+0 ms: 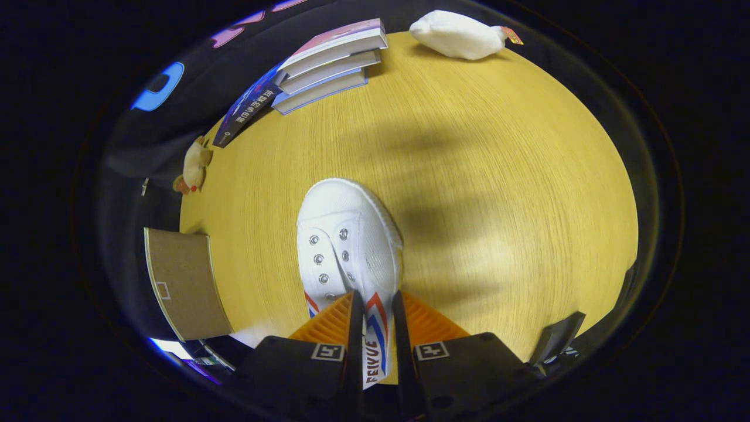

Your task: Open the storage box then place both shoes into the box .Put the left shoe in first, then the right shoe, with the right side of both shoes facing outward in a uniform manner.

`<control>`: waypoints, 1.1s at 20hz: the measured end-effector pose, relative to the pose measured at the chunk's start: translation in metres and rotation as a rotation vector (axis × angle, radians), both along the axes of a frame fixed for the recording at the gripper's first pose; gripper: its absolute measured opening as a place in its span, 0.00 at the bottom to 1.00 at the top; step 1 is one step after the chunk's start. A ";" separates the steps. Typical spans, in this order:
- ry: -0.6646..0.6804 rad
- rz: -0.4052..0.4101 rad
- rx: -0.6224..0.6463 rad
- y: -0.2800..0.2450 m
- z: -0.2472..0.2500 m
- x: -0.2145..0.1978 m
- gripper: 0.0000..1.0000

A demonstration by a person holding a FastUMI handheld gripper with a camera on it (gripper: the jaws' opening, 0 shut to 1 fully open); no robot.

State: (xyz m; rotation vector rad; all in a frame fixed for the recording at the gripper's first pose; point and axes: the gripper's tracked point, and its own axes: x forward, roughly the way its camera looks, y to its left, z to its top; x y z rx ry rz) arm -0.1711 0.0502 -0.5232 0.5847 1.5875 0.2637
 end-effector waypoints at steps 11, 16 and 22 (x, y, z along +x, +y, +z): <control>-0.023 -0.105 0.073 0.023 0.079 0.028 0.11; -0.108 -0.056 0.170 0.075 0.155 0.061 0.11; -0.173 -0.002 0.275 0.152 0.239 0.080 0.11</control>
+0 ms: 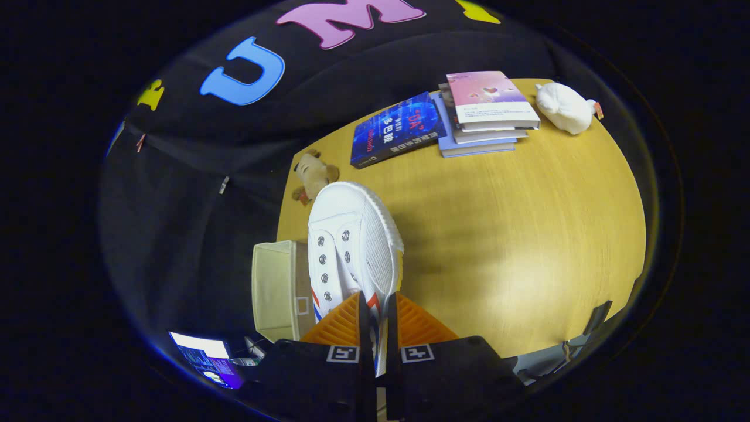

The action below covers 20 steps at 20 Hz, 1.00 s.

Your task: Open the storage box then place both shoes into the box .Put the left shoe in first, then the right shoe, with the right side of both shoes facing outward in a uniform manner.

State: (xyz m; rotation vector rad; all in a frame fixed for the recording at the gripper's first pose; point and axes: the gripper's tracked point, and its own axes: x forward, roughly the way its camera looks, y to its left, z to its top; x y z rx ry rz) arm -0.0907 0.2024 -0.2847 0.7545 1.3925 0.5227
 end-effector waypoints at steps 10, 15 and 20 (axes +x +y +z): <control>0.062 0.110 0.127 0.156 0.069 -0.033 0.11; 0.119 0.126 0.067 0.204 0.047 -0.057 0.11; 0.116 0.132 -0.021 0.209 0.019 -0.064 0.11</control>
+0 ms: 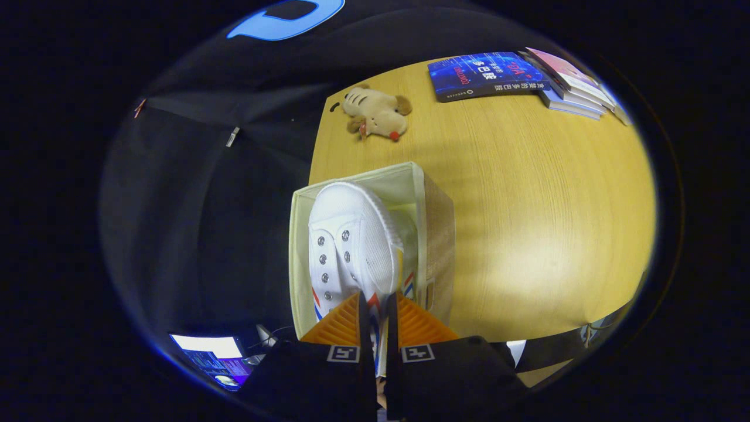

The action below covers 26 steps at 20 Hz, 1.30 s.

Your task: Open the storage box then place both shoes into the box .Put the left shoe in first, then the right shoe, with the right side of both shoes facing outward in a uniform manner.

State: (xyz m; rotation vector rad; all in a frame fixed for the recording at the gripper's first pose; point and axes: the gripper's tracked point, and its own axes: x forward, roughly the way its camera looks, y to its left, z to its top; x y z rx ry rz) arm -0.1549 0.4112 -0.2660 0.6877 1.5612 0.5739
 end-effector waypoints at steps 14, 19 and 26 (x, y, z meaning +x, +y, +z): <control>-0.140 -0.025 0.085 -0.010 0.019 0.015 0.99; -0.223 -0.091 0.084 -0.036 0.029 0.034 0.99; -0.501 -0.249 -0.050 -0.132 0.031 0.092 0.99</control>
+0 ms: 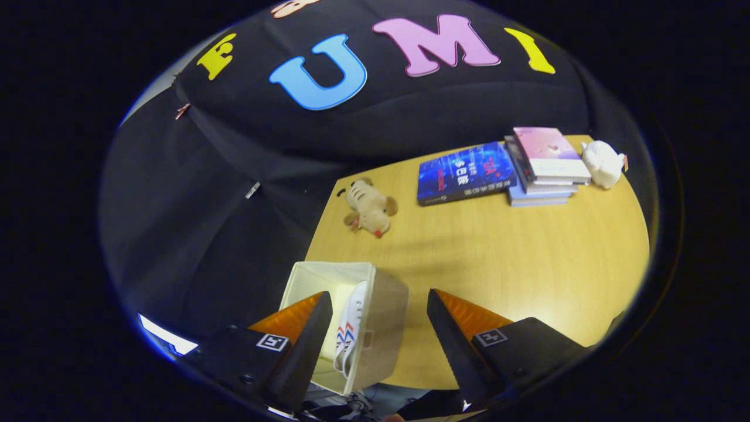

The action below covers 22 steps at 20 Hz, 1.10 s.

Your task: Open the storage box then place both shoes into the box .Put the left shoe in first, then the right shoe, with the right side of both shoes facing outward in a uniform manner.

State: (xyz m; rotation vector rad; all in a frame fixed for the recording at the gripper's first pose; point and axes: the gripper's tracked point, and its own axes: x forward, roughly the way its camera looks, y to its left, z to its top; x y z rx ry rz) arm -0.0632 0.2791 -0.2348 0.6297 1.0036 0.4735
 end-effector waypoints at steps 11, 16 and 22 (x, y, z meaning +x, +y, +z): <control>-0.324 -0.280 -0.300 -0.181 0.019 0.031 0.98; -0.364 -0.339 -0.345 -0.221 0.034 0.020 0.98; -0.393 -0.379 -0.389 -0.249 0.045 -0.011 0.98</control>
